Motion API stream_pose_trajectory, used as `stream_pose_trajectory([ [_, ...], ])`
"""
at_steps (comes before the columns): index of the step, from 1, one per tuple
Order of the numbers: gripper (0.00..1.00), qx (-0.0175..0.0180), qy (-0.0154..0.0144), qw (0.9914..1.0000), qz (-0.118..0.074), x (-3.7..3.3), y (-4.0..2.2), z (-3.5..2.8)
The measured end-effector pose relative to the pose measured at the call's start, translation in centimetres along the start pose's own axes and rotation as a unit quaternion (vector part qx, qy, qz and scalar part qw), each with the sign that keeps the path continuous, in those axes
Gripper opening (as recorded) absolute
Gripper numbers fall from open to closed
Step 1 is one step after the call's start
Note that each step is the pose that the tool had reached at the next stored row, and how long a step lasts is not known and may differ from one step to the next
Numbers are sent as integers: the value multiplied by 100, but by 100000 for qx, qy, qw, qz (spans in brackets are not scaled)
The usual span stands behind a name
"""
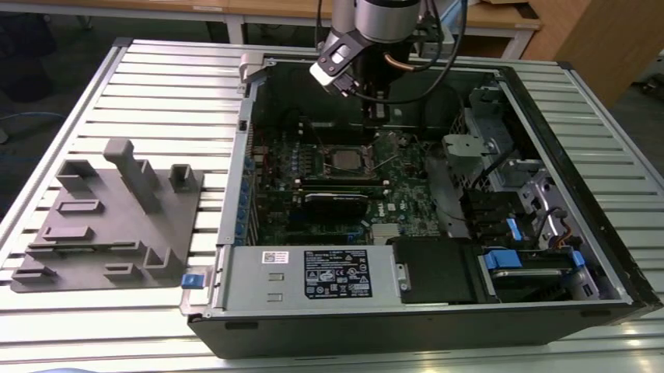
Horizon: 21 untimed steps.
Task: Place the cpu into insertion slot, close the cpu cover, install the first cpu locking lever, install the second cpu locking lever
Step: 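Close the cpu cover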
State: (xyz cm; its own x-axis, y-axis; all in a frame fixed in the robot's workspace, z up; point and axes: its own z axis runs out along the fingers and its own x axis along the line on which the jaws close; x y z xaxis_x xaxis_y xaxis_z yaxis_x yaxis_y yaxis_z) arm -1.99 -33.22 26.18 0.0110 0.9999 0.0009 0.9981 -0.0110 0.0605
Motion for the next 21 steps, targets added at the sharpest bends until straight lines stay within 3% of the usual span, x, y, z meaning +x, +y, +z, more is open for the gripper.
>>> stream_pose_trajectory([
  [7, 11, 2, 1, 100000, 0, 14, 106, 13],
  [15, 11, 6, -5, 100000, 2, 26, 310, 30],
  [21, 11, 4, -11, 100000, 2, 35, 375, 37],
])
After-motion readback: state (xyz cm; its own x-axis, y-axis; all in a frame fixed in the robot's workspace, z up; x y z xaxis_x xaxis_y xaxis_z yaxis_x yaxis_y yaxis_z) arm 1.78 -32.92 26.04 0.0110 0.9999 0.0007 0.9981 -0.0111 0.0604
